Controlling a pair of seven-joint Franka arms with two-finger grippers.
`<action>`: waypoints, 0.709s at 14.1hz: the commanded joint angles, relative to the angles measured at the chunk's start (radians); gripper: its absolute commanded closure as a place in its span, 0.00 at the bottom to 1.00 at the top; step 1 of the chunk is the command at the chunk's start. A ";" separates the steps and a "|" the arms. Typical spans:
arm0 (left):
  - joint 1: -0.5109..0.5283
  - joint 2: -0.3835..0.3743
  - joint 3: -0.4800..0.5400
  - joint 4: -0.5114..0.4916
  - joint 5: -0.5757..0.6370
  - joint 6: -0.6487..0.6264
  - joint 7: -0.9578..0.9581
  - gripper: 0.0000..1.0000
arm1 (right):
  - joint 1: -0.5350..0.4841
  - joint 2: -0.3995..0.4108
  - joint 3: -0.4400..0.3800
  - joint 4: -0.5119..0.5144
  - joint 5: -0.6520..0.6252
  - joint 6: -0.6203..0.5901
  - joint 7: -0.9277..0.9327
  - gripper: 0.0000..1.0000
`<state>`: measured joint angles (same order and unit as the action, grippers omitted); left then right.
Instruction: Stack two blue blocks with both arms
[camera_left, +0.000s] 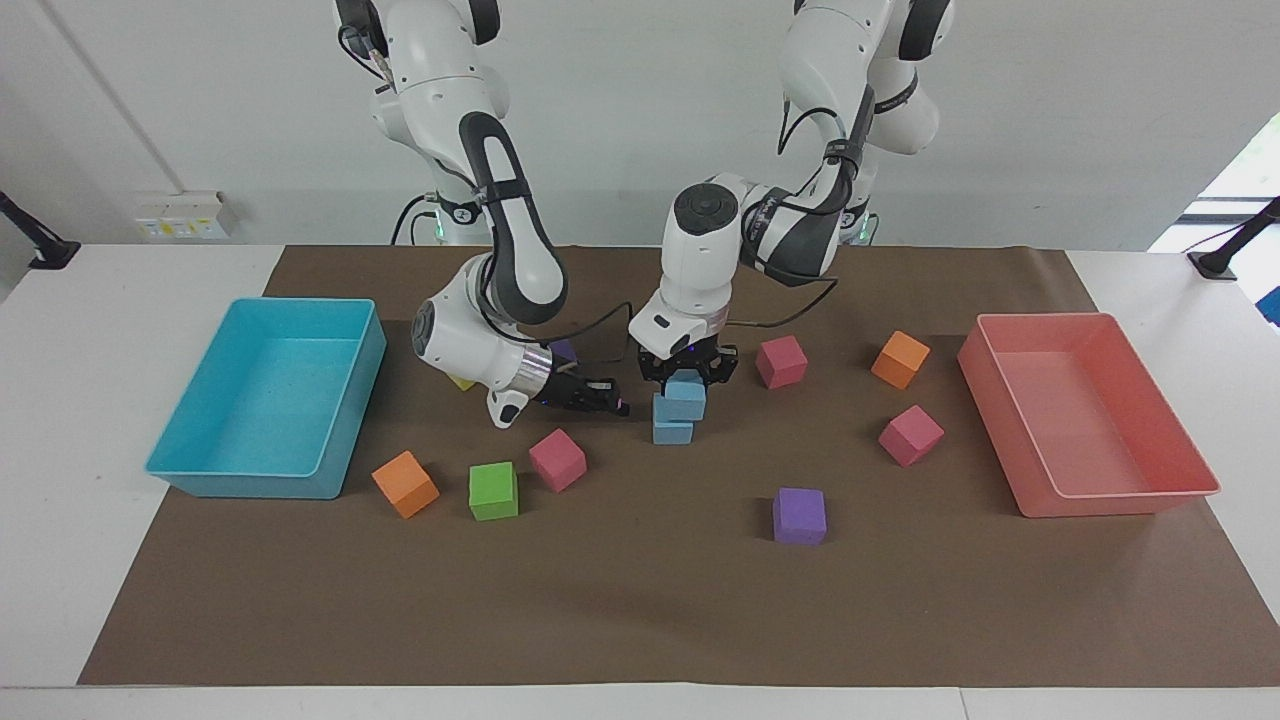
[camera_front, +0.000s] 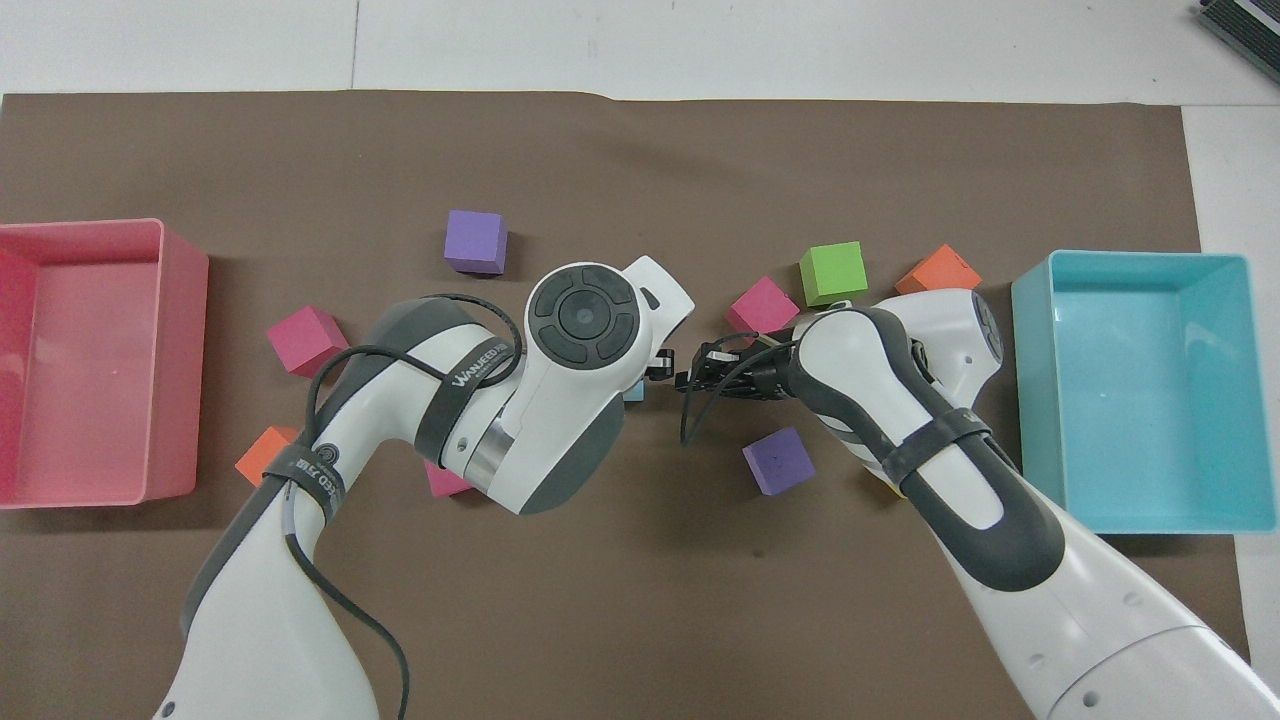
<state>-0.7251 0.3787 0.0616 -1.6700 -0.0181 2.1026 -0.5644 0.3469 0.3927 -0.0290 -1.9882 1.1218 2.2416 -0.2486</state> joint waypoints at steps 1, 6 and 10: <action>-0.016 0.029 0.017 0.042 -0.016 -0.013 -0.012 1.00 | -0.009 -0.008 0.006 -0.014 0.041 0.000 -0.044 1.00; -0.016 0.060 0.017 0.072 -0.019 -0.012 -0.032 1.00 | -0.009 -0.008 0.006 -0.014 0.041 0.000 -0.044 1.00; -0.017 0.060 0.017 0.073 -0.016 -0.012 -0.034 1.00 | -0.009 -0.008 0.006 -0.014 0.041 0.000 -0.044 1.00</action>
<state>-0.7252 0.4215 0.0624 -1.6278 -0.0219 2.1029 -0.5864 0.3469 0.3927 -0.0290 -1.9884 1.1218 2.2416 -0.2486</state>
